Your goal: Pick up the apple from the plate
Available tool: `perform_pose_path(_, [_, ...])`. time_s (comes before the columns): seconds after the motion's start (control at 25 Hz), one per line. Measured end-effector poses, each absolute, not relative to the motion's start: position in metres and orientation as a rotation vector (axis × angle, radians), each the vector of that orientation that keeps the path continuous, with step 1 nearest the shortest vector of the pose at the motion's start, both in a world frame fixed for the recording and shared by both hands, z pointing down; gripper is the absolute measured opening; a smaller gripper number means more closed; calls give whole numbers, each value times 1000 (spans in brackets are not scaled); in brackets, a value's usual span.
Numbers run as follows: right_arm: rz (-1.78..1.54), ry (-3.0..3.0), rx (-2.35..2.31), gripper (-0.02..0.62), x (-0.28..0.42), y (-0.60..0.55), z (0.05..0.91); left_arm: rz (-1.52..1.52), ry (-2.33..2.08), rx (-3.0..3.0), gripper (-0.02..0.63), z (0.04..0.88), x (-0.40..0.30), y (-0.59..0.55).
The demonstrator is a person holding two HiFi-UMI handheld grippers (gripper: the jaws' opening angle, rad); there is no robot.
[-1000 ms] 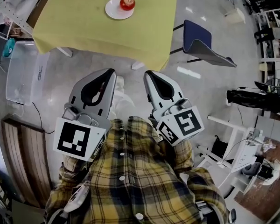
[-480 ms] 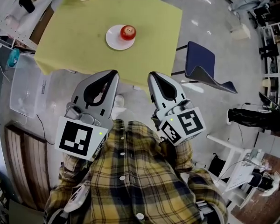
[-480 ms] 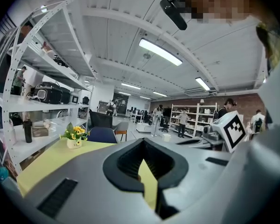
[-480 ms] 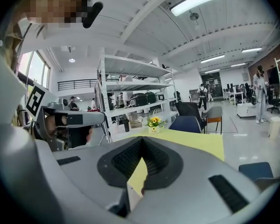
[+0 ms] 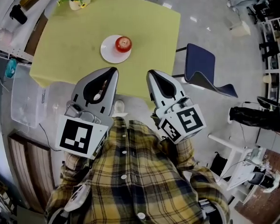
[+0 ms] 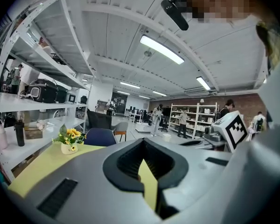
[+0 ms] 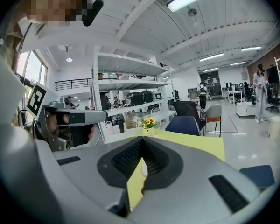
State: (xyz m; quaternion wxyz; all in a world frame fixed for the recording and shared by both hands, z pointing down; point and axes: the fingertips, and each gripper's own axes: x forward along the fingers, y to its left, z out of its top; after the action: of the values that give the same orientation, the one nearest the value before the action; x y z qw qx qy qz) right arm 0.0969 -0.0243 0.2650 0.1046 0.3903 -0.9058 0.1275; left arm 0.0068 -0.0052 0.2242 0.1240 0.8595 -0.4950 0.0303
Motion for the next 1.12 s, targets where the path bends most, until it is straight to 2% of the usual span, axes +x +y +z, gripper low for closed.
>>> perform_pose_path(0.64, [453,-2482,1551,-3,32,-150,266,179,-1112,2652,5,231,-76,-158])
perform_pose_path(1.12, [536,-2357,1697,-3,10,-170,287,251,-869,2668,5,260,-87,-185])
